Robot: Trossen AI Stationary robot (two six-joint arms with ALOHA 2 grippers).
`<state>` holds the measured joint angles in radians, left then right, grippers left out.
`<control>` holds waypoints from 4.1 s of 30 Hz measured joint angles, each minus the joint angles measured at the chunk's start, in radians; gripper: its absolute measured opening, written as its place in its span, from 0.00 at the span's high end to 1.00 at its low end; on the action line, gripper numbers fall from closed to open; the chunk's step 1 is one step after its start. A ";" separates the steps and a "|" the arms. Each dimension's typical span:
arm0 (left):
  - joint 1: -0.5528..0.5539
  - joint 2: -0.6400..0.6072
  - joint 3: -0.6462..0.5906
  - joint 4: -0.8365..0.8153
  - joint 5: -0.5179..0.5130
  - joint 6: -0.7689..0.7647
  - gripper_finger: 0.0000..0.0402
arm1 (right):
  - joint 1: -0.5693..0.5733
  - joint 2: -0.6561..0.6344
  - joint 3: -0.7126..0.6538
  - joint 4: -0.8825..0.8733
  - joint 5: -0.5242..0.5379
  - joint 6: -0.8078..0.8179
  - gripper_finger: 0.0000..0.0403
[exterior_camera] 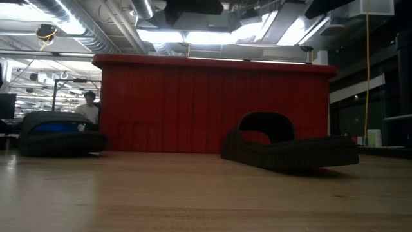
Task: Pick and place slides into bin
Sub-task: Put the right black slipper into the red bin
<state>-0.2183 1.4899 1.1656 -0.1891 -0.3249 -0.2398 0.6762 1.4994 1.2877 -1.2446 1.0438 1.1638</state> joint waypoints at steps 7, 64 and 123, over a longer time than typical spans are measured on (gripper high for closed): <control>0.000 0.001 0.000 0.058 -0.024 0.000 0.91 | 0.000 0.000 0.000 -0.006 0.000 -0.003 0.99; -0.008 0.491 0.189 0.050 -0.194 0.236 0.48 | 0.000 0.000 0.001 0.017 0.001 -0.048 0.99; -0.101 0.202 0.188 -0.184 -0.240 0.475 0.99 | 0.021 -0.001 0.084 0.172 -0.062 -0.534 0.99</control>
<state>-0.3190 1.6919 1.3540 -0.3729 -0.5651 0.2351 0.6972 1.4987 1.3713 -1.0726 0.9816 0.6295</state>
